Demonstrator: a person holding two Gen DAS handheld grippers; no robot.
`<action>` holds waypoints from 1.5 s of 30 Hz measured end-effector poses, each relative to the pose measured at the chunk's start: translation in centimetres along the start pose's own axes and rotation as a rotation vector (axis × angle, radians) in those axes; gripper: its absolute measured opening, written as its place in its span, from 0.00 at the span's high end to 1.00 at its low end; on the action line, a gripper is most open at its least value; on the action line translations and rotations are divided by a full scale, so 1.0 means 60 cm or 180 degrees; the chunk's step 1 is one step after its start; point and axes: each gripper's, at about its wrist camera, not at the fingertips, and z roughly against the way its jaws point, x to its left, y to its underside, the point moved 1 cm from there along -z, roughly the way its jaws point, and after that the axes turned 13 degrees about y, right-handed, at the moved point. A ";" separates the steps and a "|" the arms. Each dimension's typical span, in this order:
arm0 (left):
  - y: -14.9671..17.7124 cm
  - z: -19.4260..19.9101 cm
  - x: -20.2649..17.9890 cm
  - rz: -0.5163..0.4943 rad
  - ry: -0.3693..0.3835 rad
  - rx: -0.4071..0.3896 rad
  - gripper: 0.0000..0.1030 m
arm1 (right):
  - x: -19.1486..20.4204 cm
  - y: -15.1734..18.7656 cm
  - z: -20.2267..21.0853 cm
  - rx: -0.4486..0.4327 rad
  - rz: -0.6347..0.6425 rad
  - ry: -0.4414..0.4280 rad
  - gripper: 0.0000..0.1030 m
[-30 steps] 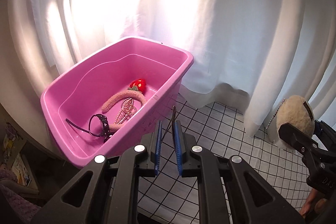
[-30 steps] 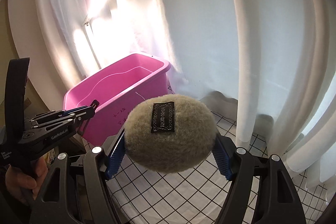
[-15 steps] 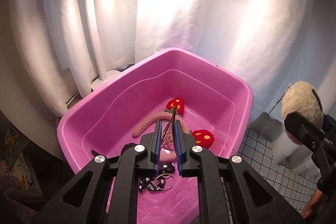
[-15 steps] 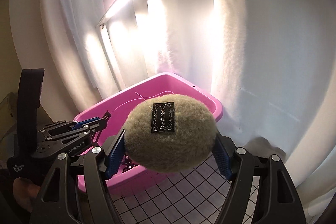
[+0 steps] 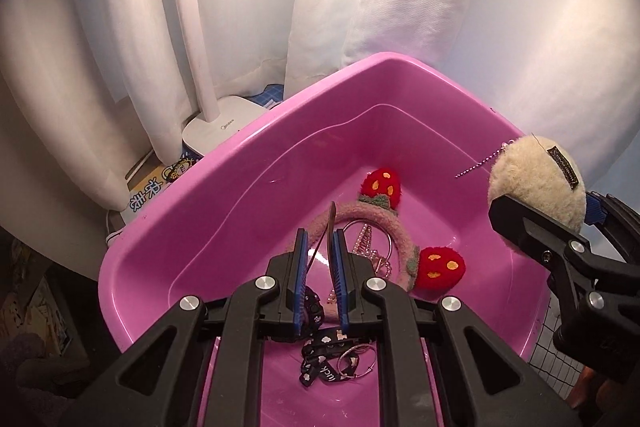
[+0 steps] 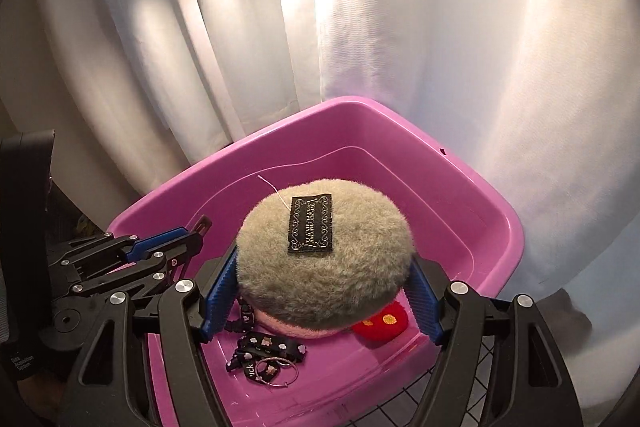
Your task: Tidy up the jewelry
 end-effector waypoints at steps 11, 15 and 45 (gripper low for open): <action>0.001 -0.066 0.034 0.0262 0.0132 0.0595 0.86 | 0.013 -0.018 -0.103 0.0759 0.0006 0.0067 0.32; 0.005 -0.080 0.042 0.0369 0.0199 0.0763 0.85 | 0.017 -0.021 -0.122 0.0901 0.0024 0.0102 0.32; -0.003 -0.070 0.058 0.0428 -0.0050 0.0717 0.19 | 0.001 -0.027 -0.125 0.1042 -0.0108 0.0350 0.30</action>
